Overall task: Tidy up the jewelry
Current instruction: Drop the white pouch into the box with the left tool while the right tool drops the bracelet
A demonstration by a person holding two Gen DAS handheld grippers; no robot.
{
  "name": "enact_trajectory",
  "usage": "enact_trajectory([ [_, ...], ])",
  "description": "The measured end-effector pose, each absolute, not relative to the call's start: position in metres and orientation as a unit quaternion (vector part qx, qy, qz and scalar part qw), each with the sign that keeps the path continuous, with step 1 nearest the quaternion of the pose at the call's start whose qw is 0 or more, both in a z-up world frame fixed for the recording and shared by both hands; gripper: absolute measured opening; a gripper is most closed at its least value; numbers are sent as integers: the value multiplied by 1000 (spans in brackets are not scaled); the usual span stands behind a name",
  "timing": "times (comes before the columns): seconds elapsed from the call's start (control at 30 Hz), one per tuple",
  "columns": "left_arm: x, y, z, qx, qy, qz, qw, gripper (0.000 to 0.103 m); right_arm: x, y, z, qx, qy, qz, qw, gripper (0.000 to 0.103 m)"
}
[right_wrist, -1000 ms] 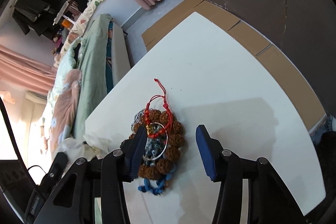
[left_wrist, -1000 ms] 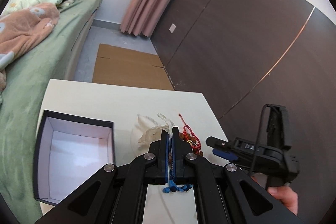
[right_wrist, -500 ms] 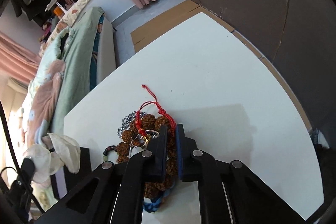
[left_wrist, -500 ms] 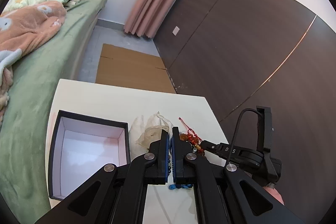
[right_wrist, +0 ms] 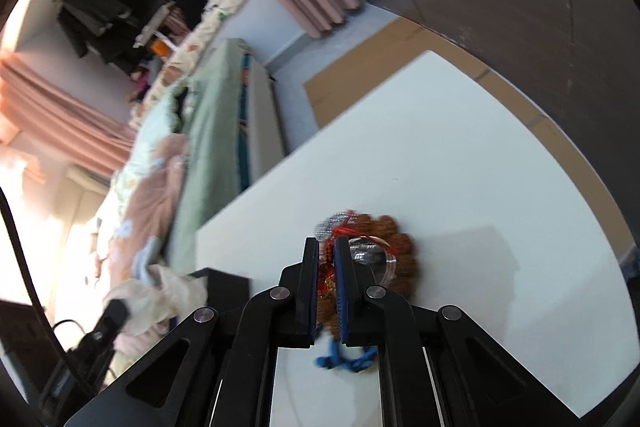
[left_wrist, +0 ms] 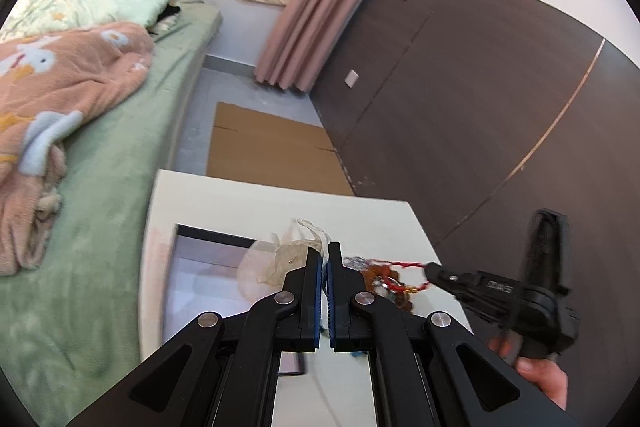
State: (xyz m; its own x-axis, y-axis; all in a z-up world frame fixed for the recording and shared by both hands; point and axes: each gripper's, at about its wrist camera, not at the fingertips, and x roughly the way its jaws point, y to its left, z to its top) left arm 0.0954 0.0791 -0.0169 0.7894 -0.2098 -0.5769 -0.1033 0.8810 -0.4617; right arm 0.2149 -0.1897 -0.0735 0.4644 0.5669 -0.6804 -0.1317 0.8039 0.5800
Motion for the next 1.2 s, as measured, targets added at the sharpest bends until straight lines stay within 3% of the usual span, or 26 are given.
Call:
enact_trajectory([
  [0.23,98,102,-21,-248,336,-13,909,4,199,-166,-52,241,431,275,825,9],
  [0.27,101,105,-24,-256,345,-13,903,11,198,-162,-50,243,426,285,824,9],
  [0.33,103,112,-28,-274,353,-16,895,41,196,-151,-46,245,419,307,819,9],
  [0.37,103,115,-29,-282,352,-15,893,69,195,-146,-45,244,416,314,818,9],
  [0.4,102,118,-28,-287,347,-13,893,82,193,-140,-43,244,414,325,815,9],
  [0.77,85,153,-21,-333,307,44,890,82,174,-74,-44,221,416,431,769,11],
  [0.8,85,154,-21,-334,307,46,890,82,172,-70,-46,216,421,438,764,16],
  [0.87,85,153,-22,-334,310,48,889,82,174,-59,-51,193,447,436,757,67],
  [0.9,86,153,-22,-333,310,48,889,82,173,-61,-53,191,450,425,762,72],
  [1.2,92,136,-20,-314,318,33,894,82,184,-118,-51,212,447,339,800,74],
])
